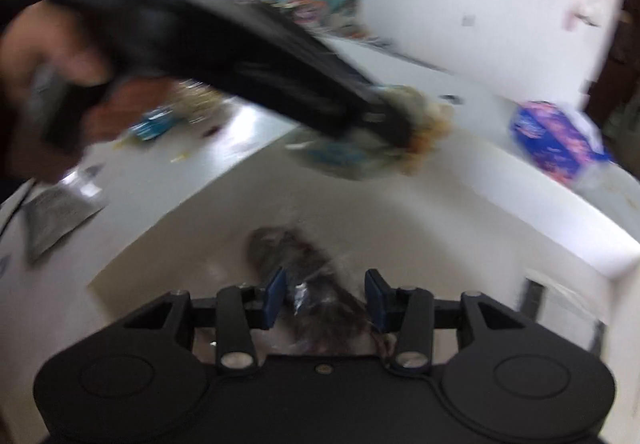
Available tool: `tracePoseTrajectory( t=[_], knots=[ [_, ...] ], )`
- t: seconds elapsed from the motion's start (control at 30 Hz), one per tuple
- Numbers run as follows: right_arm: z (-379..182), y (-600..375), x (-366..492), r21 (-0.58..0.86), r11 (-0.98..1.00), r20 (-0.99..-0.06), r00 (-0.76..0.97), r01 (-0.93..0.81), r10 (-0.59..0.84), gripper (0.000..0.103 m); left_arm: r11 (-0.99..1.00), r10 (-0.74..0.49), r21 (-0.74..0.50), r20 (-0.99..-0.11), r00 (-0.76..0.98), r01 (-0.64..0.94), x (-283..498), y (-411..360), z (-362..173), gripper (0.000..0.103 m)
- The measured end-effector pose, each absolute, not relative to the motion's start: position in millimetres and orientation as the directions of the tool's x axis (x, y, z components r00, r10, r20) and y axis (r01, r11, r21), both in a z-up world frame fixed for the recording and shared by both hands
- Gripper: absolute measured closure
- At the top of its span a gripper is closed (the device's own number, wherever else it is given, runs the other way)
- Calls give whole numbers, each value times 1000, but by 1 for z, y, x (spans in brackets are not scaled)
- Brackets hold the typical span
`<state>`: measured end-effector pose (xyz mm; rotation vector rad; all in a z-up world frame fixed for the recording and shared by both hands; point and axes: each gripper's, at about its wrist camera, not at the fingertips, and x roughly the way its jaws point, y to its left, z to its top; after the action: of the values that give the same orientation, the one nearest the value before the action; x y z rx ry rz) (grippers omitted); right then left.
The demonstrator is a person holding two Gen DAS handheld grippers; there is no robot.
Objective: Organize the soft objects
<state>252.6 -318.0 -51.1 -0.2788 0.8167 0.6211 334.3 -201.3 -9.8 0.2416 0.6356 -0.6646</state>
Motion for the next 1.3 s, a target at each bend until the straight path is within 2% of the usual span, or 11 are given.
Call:
tracePoseTrajectory(
  t=[0.1, 0.27, 0.37, 0.43, 0.47, 0.63, 0.7, 0.77, 0.93, 1.17, 1.3],
  knots=[
    [-53, -316, 239, -60, 722, -745, 512, -689, 428, 57, 771, -475, 38, -630, 614, 636, 337, -206, -16, 78],
    [-43, -334, 240, 1, 748, -731, 510, -664, 453, 57, 775, -370, 189, -638, 675, 604, 339, -216, -31, 78],
    [-31, -343, 232, -24, 802, -712, 574, -596, 405, 38, 761, -306, 295, -622, 721, 578, 340, -223, -42, 64],
    [-23, -354, 225, -13, 818, -693, 595, -575, 407, 38, 754, -313, 292, -627, 714, 588, 341, -224, -45, 39],
    [-20, -360, 222, -5, 825, -686, 602, -565, 408, 38, 751, -317, 280, -641, 699, 598, 341, -223, -47, 36],
    [-12, -386, 208, -19, 893, -697, 647, -449, 311, 41, 736, -328, 276, -653, 683, 618, 333, -215, -50, 34],
    [-13, -393, 207, -14, 919, -721, 641, -394, 264, 49, 740, -348, 250, -653, 672, 625, 329, -211, -44, 32],
    [-17, -400, 203, -26, 936, -738, 638, -352, 219, 63, 740, -371, 236, -638, 675, 630, 323, -208, -36, 28],
    [-33, -400, 203, -12, 940, -759, 615, -342, 214, 67, 710, -402, 263, -610, 683, 653, 309, -220, -25, 26],
    [-47, -384, 216, -44, 944, -753, 631, -328, 185, 67, 675, -308, 325, -693, 652, 663, 315, -237, -56, 26],
    [-51, -382, 223, -20, 948, -753, 628, -319, 195, 67, 663, -294, 343, -698, 653, 666, 309, -226, -58, 26]
  ],
)
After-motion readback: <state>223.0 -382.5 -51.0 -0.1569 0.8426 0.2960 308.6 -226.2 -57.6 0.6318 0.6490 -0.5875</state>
